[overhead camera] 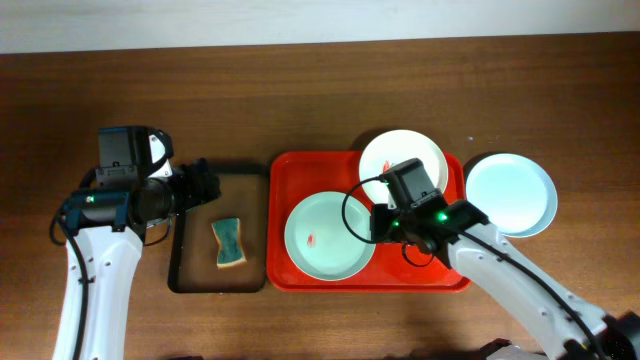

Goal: Clean dirty plates on tray and stack at the side
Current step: 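Reposition right gripper on the pale green plate rim, then grasp the green sponge with left gripper and carry it onto the pale green plate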

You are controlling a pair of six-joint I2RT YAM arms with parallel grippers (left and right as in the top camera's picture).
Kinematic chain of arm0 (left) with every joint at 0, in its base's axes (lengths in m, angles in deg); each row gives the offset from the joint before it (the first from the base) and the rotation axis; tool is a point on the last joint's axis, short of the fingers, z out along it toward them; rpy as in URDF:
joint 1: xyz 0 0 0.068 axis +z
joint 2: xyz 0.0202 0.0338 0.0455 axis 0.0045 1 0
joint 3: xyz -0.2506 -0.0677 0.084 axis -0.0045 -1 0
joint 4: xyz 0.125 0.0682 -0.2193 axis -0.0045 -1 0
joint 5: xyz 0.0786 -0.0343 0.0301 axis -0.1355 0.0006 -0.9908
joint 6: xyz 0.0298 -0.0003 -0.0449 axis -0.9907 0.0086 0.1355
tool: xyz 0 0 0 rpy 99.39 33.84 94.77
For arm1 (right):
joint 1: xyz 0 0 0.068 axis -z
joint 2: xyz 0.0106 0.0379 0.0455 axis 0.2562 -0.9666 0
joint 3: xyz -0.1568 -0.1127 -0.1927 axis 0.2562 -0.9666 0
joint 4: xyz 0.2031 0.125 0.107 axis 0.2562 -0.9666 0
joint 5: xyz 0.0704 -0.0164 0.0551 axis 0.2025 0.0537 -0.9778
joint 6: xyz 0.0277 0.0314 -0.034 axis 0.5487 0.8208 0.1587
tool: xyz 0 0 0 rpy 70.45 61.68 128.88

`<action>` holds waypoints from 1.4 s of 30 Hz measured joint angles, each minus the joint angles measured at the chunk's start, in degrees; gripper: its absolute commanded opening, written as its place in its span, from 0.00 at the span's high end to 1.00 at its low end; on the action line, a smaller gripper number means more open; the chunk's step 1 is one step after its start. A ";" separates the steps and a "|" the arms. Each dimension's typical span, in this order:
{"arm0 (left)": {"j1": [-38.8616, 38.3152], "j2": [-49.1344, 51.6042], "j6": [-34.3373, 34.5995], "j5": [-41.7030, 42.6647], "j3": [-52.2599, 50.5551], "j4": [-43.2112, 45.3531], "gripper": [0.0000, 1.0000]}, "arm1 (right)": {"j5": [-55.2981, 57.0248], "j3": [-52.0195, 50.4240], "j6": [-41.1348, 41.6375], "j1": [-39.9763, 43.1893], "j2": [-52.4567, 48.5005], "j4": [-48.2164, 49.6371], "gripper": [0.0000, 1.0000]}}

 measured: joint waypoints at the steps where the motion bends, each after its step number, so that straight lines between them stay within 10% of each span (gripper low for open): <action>1: 0.00 0.00 0.00 0.00 0.00 0.00 0.01 | -0.04 0.00 0.94 0.00 -1.36 0.07 0.69; 12: 0.00 0.00 0.00 0.00 0.00 -0.02 0.01 | -0.48 0.00 3.06 0.00 -13.77 4.48 0.96; 13: 0.00 0.00 0.00 0.00 0.00 -0.02 0.01 | -0.48 0.00 3.08 0.00 -13.77 4.46 0.94; 15: 0.00 0.00 0.00 0.00 0.00 -0.02 0.01 | -0.66 0.42 2.62 0.00 -13.77 3.74 0.56; 17: 0.00 0.00 0.00 0.00 0.00 0.15 0.01 | -0.70 1.86 2.12 0.00 -13.77 1.51 0.63; 18: 0.00 0.00 0.00 0.00 0.00 0.72 0.01 | -0.70 2.43 1.79 0.00 -13.77 1.14 0.83; 20: 0.00 0.00 0.00 0.02 0.00 0.94 0.37 | -0.70 2.78 1.22 0.00 -13.77 0.35 0.96; 29: -14.10 2.93 -1.11 -6.29 -6.84 -4.31 0.48 | -0.85 2.80 0.90 0.00 -13.77 0.04 0.91; 42: -14.38 24.59 0.42 -12.74 -7.93 1.29 0.82 | -0.85 2.80 0.90 0.00 -13.77 -0.13 0.88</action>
